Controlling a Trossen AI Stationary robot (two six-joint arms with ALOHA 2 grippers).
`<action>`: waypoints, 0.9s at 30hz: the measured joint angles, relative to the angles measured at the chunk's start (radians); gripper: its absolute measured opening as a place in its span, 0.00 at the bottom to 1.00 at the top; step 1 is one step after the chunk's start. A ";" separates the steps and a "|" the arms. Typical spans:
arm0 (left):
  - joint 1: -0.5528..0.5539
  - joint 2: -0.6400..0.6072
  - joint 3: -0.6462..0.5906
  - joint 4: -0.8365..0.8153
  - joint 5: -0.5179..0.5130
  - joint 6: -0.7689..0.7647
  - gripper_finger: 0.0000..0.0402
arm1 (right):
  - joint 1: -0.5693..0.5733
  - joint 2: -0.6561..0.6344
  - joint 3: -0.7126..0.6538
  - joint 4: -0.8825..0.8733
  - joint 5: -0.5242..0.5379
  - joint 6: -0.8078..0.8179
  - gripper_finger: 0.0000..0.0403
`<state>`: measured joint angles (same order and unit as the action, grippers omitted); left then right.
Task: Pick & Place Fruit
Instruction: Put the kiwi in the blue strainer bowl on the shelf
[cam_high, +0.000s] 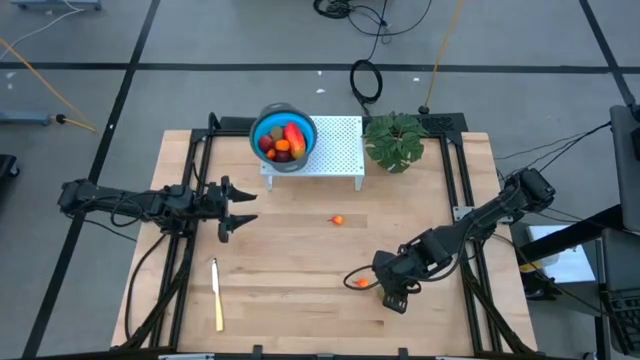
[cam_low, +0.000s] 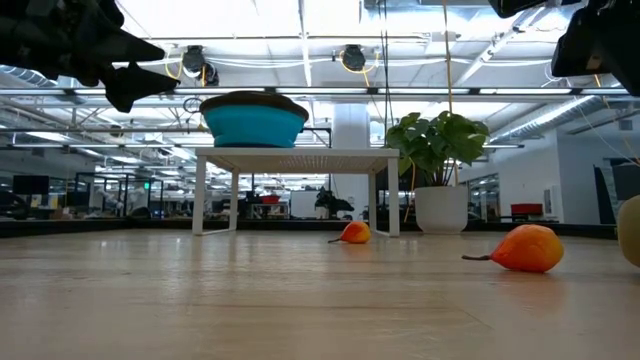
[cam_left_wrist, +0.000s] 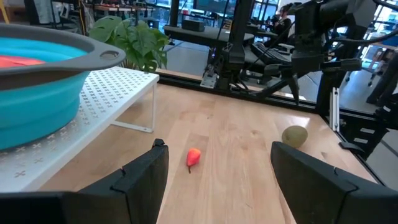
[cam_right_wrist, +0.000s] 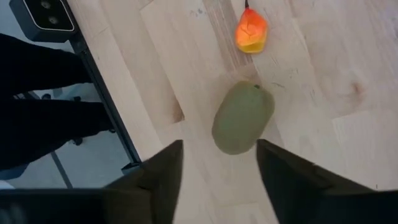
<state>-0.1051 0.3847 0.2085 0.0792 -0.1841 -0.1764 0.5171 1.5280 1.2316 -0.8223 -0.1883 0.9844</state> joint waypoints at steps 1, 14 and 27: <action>0.000 0.000 0.000 0.000 0.000 0.000 0.70 | 0.000 0.000 0.000 0.000 0.000 0.000 0.50; 0.000 0.000 0.000 0.000 0.000 -0.001 0.70 | 0.009 0.000 -0.001 0.003 0.000 0.005 0.71; 0.000 0.000 0.000 -0.001 0.000 0.014 0.70 | 0.014 0.000 -0.069 0.059 0.002 0.078 0.70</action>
<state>-0.1053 0.3847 0.2085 0.0784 -0.1839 -0.1619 0.5311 1.5284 1.1621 -0.7636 -0.1864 1.0628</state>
